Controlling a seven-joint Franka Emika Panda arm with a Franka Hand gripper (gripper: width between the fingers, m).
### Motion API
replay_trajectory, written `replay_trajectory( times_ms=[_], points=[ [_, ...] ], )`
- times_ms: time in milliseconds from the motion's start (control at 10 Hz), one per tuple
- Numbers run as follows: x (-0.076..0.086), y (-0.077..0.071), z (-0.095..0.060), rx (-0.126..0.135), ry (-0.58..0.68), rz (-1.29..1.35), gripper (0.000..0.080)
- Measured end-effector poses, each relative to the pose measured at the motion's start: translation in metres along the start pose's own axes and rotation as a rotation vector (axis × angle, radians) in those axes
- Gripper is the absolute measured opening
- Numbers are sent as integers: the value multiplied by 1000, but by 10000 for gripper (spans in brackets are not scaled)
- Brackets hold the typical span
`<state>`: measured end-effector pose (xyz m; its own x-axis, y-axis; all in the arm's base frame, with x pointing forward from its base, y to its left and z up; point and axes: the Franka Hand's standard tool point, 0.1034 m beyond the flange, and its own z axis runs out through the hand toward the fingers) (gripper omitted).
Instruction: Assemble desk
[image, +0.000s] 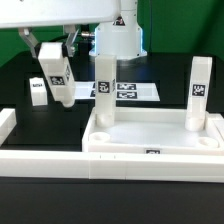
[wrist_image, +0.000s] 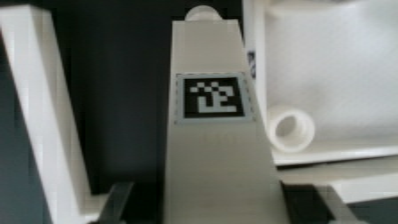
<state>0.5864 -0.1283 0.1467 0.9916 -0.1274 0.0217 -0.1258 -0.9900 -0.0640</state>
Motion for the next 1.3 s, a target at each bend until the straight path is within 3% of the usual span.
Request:
replay_trajectory(
  times_ms=[300,500,800,900,1200,1300],
  points=[
    [25,-35,-18,-8,177,-31,290],
    [28,-56,-21,4,189,10,290],
    [27,-56,-19,5,188,4,290],
    [23,-68,-17,8,198,29,290],
    [19,-134,-19,38,206,64,290],
    [19,-142,-18,41,211,66,290]
  ],
)
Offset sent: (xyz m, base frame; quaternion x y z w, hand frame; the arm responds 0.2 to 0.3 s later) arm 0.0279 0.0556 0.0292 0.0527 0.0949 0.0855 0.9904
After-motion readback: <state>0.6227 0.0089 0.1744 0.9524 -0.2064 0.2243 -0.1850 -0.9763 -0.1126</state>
